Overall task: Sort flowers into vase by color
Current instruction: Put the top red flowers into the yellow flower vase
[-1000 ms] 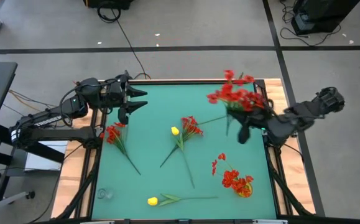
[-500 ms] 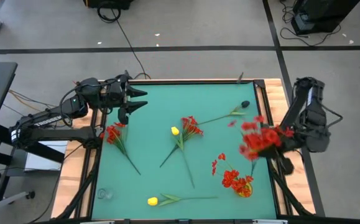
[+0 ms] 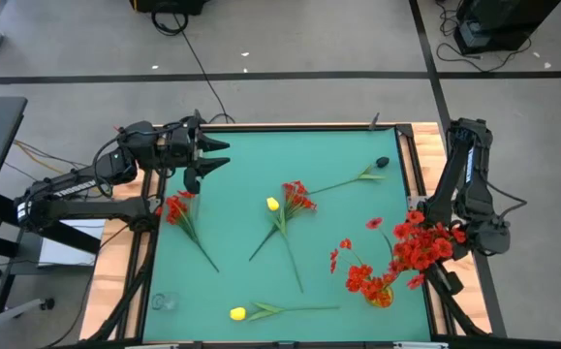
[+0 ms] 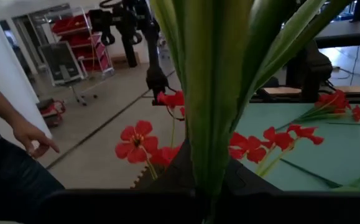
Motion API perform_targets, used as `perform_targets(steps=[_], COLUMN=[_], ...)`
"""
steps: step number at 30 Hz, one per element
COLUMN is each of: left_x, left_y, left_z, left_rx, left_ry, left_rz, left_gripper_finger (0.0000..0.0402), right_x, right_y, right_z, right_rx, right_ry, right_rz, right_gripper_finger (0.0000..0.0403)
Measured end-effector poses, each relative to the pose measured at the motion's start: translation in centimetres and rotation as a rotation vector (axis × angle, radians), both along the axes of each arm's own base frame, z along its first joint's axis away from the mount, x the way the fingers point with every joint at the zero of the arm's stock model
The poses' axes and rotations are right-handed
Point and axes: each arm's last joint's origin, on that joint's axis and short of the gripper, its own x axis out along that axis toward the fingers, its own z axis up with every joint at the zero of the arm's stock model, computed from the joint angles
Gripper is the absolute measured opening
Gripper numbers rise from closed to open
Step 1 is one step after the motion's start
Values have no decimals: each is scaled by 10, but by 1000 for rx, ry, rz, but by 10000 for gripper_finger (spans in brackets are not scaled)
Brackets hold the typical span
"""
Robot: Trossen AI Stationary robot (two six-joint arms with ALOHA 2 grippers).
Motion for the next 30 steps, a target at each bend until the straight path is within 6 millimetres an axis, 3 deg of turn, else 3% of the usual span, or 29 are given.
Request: perform_targets(steps=[9,17,22,30], left_x=[0,0,0,0], left_y=[0,0,0,0], left_z=[0,0,0,0], left_rx=[0,0,0,0], left_ry=[0,1,1,1], left_rz=[0,0,1,0], left_gripper_finger=[199,199,199,199], right_x=[3,2,-3,-12], right_y=[12,13,8,0], right_z=[-12,-15,-15,-13], right_rx=[-19,127,298,379], right_ry=[53,154,298,645], right_rz=[44,76,165,337], right_gripper_finger=[40,134,170,173])
